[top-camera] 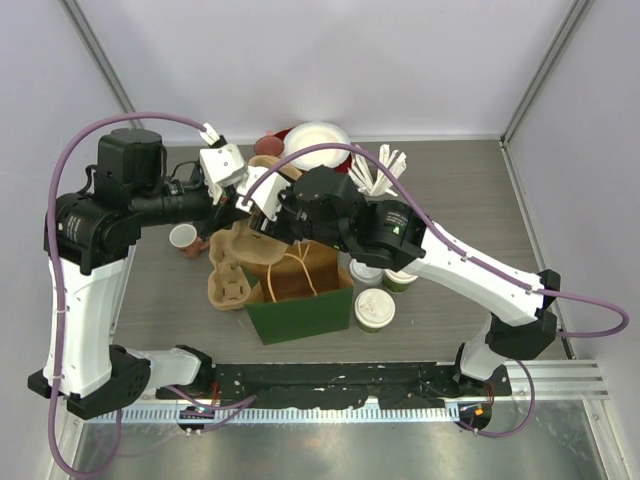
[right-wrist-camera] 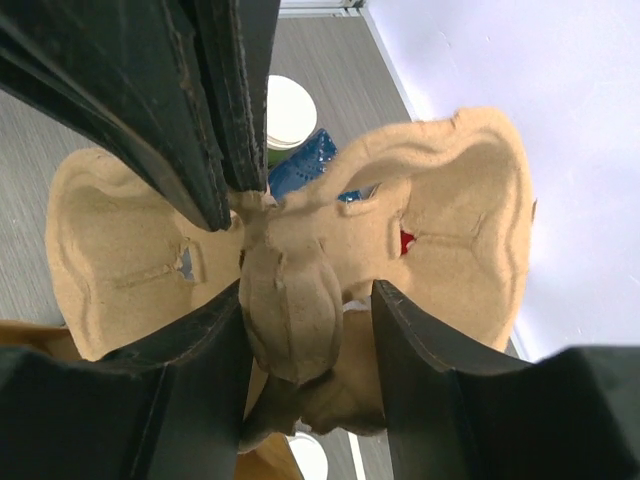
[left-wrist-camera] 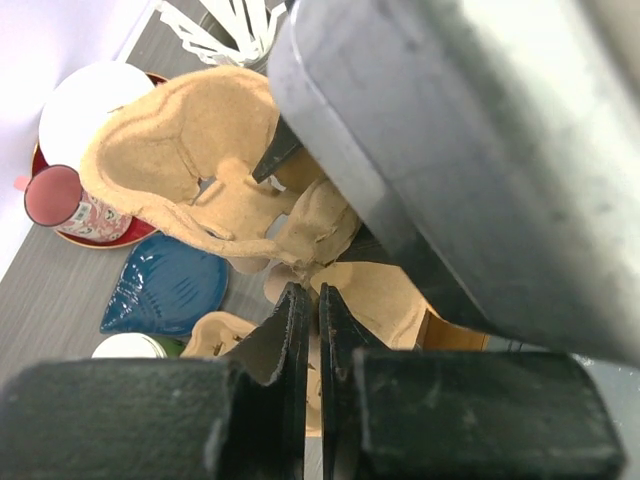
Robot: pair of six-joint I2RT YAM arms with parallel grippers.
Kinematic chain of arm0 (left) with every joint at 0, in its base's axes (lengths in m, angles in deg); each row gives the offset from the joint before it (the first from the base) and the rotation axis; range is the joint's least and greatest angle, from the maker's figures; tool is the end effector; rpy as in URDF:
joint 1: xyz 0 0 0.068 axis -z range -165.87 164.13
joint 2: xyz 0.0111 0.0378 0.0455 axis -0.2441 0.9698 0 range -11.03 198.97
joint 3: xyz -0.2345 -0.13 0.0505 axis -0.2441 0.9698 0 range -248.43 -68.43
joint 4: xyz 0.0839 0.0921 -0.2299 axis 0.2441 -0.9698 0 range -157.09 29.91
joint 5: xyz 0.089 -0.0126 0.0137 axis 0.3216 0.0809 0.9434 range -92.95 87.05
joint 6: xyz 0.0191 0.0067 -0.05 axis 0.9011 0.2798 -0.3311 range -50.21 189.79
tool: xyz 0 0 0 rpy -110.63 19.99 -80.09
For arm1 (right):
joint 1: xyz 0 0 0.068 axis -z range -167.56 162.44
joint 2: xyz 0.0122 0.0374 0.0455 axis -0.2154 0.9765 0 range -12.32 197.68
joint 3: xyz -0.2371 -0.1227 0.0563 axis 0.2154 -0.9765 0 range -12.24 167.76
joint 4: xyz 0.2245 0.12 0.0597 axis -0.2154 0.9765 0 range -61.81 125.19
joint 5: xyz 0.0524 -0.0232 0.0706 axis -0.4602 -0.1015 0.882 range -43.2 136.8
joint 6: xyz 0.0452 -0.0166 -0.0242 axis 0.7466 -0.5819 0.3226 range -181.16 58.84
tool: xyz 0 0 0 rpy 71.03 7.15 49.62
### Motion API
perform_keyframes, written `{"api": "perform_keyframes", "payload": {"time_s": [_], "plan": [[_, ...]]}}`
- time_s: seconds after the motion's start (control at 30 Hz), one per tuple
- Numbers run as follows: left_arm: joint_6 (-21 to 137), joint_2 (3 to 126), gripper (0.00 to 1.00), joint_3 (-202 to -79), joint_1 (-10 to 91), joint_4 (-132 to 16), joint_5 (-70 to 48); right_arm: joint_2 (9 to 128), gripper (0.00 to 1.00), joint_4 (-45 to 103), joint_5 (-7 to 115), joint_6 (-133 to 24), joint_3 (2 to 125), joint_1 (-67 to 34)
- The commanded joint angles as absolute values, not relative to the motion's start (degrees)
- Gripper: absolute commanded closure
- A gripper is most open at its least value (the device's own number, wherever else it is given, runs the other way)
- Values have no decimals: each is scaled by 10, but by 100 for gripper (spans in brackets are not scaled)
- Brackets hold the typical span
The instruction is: Pack the takeout coffee
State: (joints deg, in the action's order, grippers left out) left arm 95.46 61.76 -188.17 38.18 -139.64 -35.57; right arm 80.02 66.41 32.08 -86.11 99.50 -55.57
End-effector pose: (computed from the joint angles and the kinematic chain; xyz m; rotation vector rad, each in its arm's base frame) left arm 0.1318 -0.0798 0.5297 1.1702 1.7372 -0.5892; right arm 0.1374 0.3161 0.4804 -1.2493 1.4274 0.2691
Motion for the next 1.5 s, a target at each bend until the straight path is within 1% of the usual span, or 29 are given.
{"api": "perform_keyframes", "payload": {"time_s": [0.0,0.03,0.1,0.2,0.23,0.3,0.33,0.4,0.43,0.5,0.53,0.63,0.67,0.73,0.8,0.9,1.0,1.03,1.2,1.37,1.47], "plan": [[938,620,100,-1880,385,-1412,-363,807,51,649,313,-866,1032,-555],[935,622,100,-1880,385,-1412,-357,806,55,649,312,-863,1033,-554],[931,624,100,-1880,386,-1409,-344,802,57,652,309,-860,1032,-555],[928,626,100,-1880,385,-1405,-329,796,65,654,301,-851,1033,-555],[926,628,100,-1880,385,-1405,-325,795,75,654,298,-845,1032,-555],[925,631,100,-1878,385,-1404,-320,792,87,655,296,-841,1034,-555],[921,631,100,-1877,385,-1403,-321,792,94,656,288,-838,1033,-554],[912,627,99,-1874,385,-1389,-327,788,98,656,276,-826,1033,-555],[901,626,86,-1874,386,-1383,-328,787,99,656,259,-822,1033,-554],[888,619,65,-1873,385,-1360,-329,780,99,659,243,-810,1032,-555],[883,617,50,-1873,384,-1352,-326,779,99,660,233,-807,1032,-554],[861,610,34,-1874,385,-1327,-301,766,99,671,203,-777,1034,-545],[855,610,32,-1875,385,-1323,-291,763,99,675,187,-769,1038,-541],[857,611,29,-1871,384,-1318,-266,750,99,685,171,-744,1042,-534],[877,611,29,-1853,384,-1321,-260,739,99,695,152,-725,1051,-523],[913,609,29,-1792,385,-1336,-265,711,99,700,138,-679,1054,-505],[955,604,30,-1701,386,-1328,-264,677,99,701,124,-650,1040,-499],[962,608,30,-1689,386,-1321,-267,668,99,701,119,-641,1030,-499],[1022,634,30,-1670,394,-1347,-362,627,99,706,99,-622,990,-496],[1057,667,33,-1630,408,-1366,-371,623,99,734,98,-593,980,-494],[1058,661,37,-1591,410,-1376,-387,625,99,745,101,-584,980,-492]]}}
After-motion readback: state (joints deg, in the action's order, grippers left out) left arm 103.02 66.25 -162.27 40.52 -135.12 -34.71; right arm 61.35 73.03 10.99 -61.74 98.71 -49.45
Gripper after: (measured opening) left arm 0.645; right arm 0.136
